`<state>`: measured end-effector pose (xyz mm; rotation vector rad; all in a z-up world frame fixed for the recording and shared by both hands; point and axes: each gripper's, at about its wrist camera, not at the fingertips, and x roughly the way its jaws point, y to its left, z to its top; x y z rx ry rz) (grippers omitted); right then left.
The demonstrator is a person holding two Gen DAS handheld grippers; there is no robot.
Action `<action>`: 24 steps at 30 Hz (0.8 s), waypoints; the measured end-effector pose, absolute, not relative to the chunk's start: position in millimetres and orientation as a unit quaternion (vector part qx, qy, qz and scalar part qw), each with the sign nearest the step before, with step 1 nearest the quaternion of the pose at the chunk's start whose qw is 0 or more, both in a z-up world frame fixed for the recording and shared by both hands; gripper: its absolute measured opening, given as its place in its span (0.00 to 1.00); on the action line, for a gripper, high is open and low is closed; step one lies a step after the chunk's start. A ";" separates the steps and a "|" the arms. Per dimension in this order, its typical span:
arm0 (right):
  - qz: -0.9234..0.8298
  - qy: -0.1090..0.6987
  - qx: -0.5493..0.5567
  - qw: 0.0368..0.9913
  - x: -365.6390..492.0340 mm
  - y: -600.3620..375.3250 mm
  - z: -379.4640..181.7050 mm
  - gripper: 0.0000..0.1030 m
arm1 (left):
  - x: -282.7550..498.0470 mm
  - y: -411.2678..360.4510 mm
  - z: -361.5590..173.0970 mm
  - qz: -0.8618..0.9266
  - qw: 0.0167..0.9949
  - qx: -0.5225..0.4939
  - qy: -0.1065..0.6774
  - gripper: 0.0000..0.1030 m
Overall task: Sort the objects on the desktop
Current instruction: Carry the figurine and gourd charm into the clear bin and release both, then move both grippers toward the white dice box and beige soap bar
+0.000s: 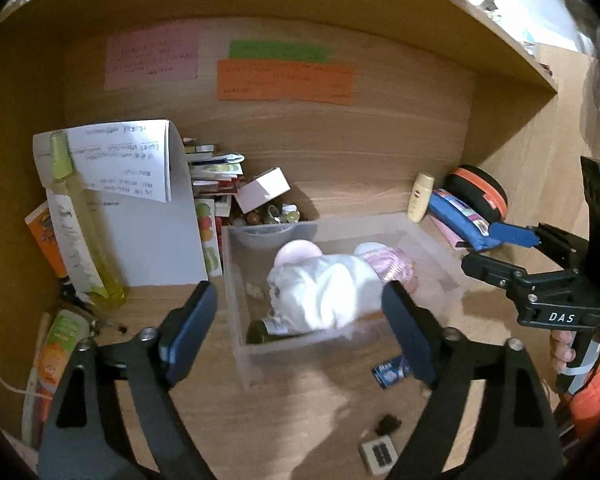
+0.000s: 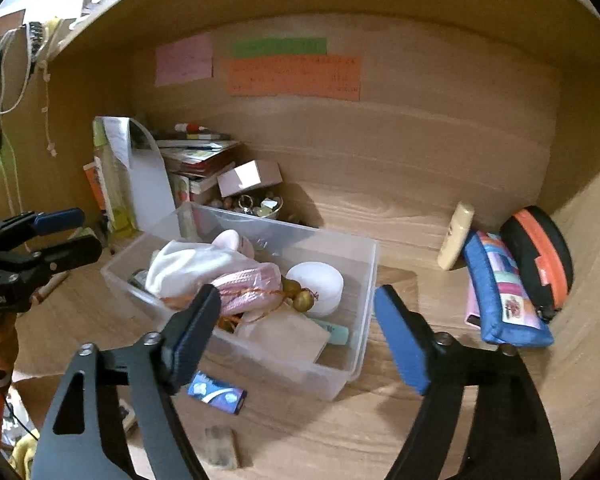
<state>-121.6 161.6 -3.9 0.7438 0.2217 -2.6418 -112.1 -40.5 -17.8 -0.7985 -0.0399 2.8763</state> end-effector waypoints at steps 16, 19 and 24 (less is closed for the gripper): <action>-0.930 0.092 0.289 0.208 -62.2 171.9 -20.2 0.92 | -57.9 -21.6 -44.6 0.950 0.063 -0.305 0.018 0.94; -0.927 0.089 0.301 0.207 -57.7 173.8 -28.9 0.92 | -52.8 -18.2 -54.8 0.946 0.061 -0.318 0.021 0.94; -0.926 0.096 0.312 0.191 -52.5 178.6 -42.7 0.92 | -50.3 -15.0 -73.6 0.936 0.061 -0.346 0.016 0.94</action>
